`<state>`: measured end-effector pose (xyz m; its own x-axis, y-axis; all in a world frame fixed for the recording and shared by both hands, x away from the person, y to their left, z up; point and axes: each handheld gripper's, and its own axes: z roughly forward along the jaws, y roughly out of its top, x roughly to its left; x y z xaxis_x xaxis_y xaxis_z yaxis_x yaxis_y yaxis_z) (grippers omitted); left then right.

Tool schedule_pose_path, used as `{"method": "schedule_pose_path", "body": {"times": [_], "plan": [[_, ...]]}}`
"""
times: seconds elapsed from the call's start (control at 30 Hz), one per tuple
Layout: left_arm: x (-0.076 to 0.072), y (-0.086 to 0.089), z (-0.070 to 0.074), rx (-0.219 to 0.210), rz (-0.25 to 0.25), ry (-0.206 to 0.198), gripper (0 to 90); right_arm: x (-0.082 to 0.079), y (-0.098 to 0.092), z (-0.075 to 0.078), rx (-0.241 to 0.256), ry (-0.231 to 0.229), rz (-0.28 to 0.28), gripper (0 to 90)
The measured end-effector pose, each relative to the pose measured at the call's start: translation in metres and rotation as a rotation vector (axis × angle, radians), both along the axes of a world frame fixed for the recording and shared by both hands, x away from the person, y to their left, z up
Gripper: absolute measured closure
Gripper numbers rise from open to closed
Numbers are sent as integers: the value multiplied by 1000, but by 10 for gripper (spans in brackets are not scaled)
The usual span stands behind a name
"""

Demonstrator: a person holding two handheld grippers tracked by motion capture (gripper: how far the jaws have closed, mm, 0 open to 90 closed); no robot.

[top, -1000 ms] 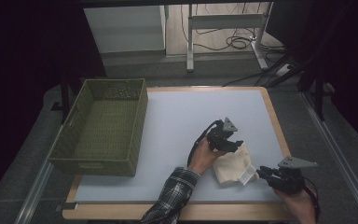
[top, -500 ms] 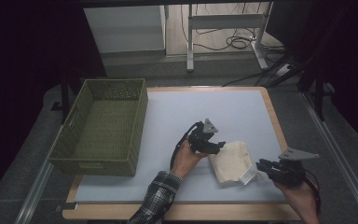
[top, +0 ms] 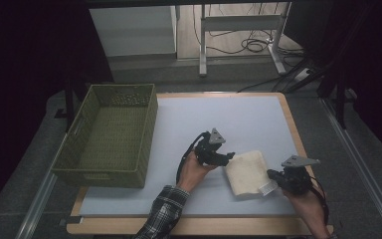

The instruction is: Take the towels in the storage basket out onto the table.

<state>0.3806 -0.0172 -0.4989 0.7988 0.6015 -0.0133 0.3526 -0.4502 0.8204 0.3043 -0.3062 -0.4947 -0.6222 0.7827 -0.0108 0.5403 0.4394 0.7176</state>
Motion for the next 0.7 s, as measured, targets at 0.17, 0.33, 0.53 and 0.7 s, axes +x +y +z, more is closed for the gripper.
{"method": "schedule_pose_path", "body": {"times": [0.17, 0.33, 0.53, 0.7], "plan": [[0, 0, -4, 11, -1, 12, 351, 3, -8, -11, 10, 38, -13, 767], [-1, 6, -6, 5, -8, 41, 400, -8, -10, 0, 29, -1, -6, 696], [2, 9, -22, 27, 8, 84, 400, -13, -10, -7, 32, 27, -11, 619], [8, 6, -32, 41, 11, 116, 392, -11, -9, -22, 20, 74, -13, 545]]}}
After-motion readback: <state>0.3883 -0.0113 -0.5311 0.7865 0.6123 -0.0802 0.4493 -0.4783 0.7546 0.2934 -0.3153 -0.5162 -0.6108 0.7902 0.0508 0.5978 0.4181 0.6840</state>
